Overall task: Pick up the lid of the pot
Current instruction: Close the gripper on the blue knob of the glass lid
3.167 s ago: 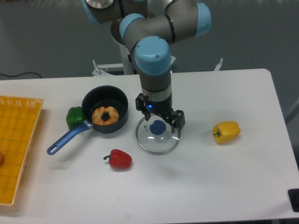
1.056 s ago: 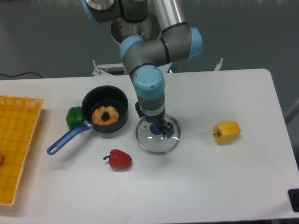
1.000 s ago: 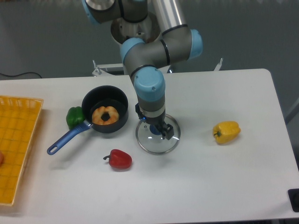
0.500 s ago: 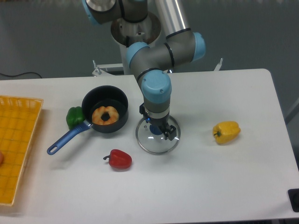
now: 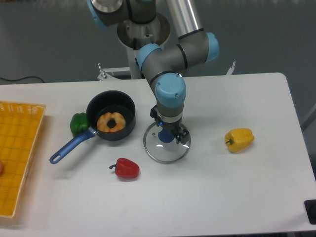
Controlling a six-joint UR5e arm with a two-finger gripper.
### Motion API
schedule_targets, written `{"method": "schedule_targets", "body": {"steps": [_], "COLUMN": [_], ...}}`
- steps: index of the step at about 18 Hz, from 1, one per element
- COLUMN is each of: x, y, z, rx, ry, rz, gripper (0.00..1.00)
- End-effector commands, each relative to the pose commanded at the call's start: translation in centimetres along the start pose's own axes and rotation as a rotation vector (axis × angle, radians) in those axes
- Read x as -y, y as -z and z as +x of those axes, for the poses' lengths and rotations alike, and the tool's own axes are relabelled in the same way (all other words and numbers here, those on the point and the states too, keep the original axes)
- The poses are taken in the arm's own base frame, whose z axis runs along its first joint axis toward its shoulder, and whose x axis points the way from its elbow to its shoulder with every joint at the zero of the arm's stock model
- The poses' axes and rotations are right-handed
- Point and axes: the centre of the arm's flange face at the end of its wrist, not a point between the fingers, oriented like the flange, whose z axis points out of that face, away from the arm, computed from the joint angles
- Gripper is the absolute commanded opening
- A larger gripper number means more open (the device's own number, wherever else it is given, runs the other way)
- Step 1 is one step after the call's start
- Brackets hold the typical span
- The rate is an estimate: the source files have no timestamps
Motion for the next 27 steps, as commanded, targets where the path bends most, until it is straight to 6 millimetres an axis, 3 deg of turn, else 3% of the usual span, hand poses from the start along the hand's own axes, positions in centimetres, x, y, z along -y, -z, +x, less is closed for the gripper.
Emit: {"method": "schedule_targets", "body": {"steps": [16,27], "x": [0.7,1.0], "y": [-0.5,-2.1], "z": [0.0,0.6], "rx": [0.016,-0.011], "ry": [0.033,0.032], "rz": [0.010,-0.004], "gripper": [1.00,1.00]}}
